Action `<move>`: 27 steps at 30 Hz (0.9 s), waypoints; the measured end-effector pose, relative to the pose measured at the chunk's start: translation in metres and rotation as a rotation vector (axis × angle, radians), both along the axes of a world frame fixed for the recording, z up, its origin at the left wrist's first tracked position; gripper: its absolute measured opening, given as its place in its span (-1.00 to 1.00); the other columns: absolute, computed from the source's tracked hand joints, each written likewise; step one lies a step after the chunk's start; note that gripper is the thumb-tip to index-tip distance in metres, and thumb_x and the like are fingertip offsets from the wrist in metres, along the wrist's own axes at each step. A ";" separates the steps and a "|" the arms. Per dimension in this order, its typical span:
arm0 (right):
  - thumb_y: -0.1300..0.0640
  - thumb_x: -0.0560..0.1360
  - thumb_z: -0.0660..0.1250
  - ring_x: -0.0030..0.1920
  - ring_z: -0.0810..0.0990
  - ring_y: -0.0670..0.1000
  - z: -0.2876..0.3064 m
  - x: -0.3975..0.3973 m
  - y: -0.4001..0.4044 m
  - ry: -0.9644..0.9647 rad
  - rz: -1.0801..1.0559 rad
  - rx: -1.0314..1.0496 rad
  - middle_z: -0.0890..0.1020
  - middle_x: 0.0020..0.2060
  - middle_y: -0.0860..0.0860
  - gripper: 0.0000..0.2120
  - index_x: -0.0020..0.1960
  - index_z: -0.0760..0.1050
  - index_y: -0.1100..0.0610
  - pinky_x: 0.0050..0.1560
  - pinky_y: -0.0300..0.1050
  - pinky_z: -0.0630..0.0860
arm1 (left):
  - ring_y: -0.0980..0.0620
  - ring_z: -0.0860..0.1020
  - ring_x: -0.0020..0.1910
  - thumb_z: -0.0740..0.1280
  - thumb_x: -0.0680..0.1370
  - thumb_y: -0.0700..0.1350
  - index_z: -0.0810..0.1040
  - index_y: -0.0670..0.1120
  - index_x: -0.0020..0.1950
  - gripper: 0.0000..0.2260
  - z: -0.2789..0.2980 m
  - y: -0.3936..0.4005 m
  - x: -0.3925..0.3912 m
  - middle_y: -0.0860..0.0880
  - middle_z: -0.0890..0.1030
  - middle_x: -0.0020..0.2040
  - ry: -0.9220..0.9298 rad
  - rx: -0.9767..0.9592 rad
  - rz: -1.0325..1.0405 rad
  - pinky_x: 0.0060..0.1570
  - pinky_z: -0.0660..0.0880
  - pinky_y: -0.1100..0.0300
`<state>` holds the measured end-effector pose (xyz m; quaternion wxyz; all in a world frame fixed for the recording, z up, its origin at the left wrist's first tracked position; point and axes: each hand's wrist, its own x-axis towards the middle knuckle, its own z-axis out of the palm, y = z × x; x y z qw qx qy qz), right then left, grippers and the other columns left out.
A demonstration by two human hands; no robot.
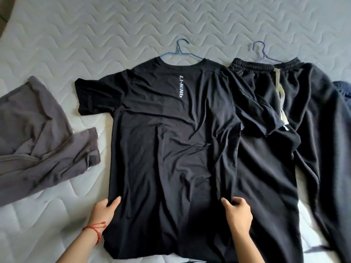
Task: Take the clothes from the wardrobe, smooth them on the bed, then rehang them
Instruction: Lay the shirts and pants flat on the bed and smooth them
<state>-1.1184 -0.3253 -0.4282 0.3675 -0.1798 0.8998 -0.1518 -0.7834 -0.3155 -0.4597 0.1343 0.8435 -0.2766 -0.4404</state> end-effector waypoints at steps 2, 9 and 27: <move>0.04 0.41 0.40 -0.06 0.56 0.21 0.000 -0.002 0.011 0.004 0.051 -0.024 0.61 -0.16 0.19 -0.79 -0.12 0.51 0.19 -0.06 -0.03 0.42 | -0.17 0.52 -0.20 0.31 0.52 -0.12 0.52 -0.28 -0.29 -0.73 0.003 0.009 0.003 -0.20 0.56 -0.29 -0.041 -0.006 0.021 -0.15 0.37 0.07; 0.23 0.47 0.33 -0.25 0.41 0.07 0.020 -0.038 0.029 0.018 0.070 -0.243 0.46 -0.36 0.06 -0.84 -0.22 0.37 0.20 -0.19 -0.03 0.27 | -0.28 0.50 0.15 0.26 0.54 -0.09 0.54 -0.39 0.06 -0.66 0.024 0.030 0.017 -0.33 0.58 0.11 -0.108 -0.051 0.127 0.12 0.38 0.02; 0.27 0.41 0.26 -0.34 0.42 0.05 0.020 -0.067 0.097 -0.171 0.248 -0.033 0.53 -0.40 0.08 -0.89 -0.29 0.44 0.17 -0.32 -0.08 0.29 | -0.18 0.57 -0.13 0.42 0.28 -0.09 0.63 -0.20 -0.14 -0.76 0.044 0.107 -0.018 -0.12 0.62 -0.23 -0.174 -0.136 -0.102 -0.14 0.44 0.09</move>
